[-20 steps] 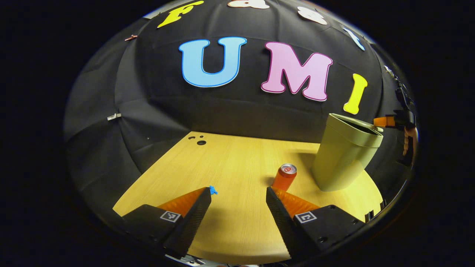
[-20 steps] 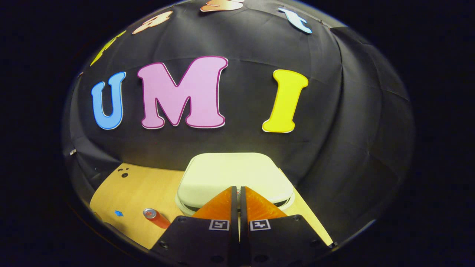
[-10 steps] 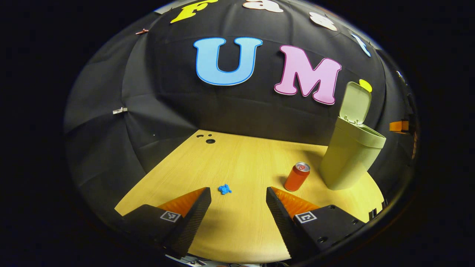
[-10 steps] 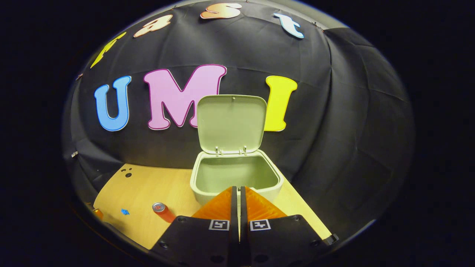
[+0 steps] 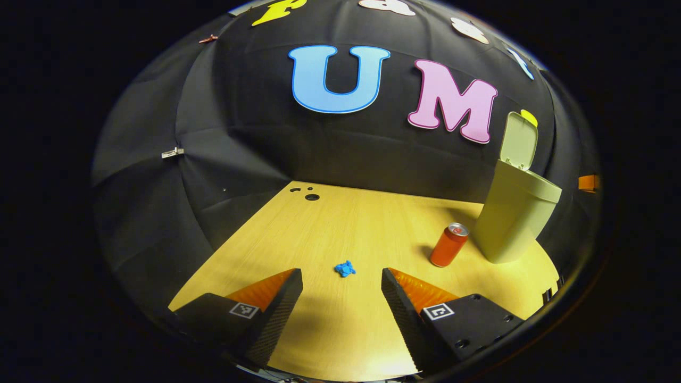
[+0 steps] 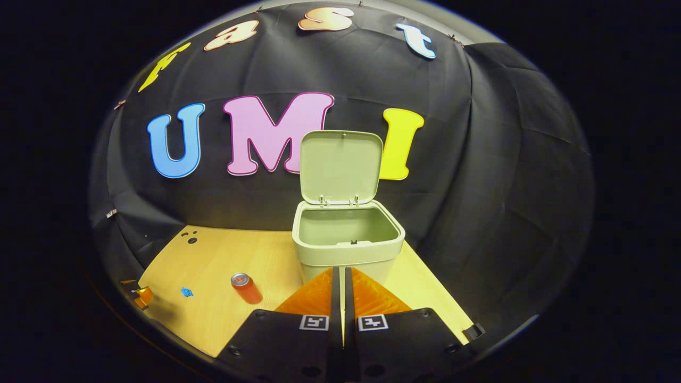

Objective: Press the lid of the desktop garbage bin to open it, pick up the crumpled paper on the desktop and throw it into the bin, then pick up the pop can on the desktop and drop it into the bin, and finally close the garbage bin lid.

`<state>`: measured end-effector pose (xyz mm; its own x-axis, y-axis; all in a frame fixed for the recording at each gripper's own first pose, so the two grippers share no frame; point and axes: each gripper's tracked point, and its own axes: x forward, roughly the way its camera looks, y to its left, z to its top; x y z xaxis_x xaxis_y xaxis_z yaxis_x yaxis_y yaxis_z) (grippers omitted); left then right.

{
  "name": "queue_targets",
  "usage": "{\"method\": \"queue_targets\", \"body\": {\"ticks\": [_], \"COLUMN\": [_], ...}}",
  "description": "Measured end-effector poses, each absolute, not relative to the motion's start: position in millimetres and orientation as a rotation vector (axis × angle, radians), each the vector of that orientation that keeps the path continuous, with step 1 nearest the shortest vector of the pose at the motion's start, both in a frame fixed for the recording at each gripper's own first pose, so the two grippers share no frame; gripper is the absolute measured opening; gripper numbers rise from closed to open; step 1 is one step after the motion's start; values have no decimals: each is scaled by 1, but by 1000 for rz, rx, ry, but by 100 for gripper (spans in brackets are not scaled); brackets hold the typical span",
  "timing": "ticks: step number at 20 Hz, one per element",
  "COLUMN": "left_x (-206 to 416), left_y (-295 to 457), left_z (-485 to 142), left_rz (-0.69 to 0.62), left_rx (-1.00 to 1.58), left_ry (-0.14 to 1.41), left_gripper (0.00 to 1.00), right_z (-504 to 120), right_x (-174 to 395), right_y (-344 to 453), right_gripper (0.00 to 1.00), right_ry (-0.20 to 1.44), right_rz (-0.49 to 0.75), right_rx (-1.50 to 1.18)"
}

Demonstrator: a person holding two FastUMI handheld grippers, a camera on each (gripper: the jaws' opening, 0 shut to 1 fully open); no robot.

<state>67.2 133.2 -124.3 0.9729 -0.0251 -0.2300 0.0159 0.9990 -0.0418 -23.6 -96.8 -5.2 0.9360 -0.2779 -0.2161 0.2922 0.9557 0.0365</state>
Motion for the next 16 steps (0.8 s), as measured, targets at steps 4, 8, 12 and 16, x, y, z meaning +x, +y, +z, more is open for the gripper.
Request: {"method": "queue_targets", "body": {"ticks": [4,8,12,16], "left_x": [84,111,131,155], "left_y": [145,149,146,134], "left_z": [-138,-155,-180,-198], "left_rz": [11,42,38,19], "left_rx": [-28,-46,-58,-51], "left_ry": [257,287,336,373], "left_gripper": [96,96,96,96], "right_z": [-19,-48,-59,-68], "right_x": [-32,-34,-37,-46], "right_y": [-90,-87,-97,-110], "right_gripper": [5,8,98,99], "right_ry": [216,294,321,350], "right_rz": [-280,-245,-249,-280], "right_rx": [80,122,141,142]}}
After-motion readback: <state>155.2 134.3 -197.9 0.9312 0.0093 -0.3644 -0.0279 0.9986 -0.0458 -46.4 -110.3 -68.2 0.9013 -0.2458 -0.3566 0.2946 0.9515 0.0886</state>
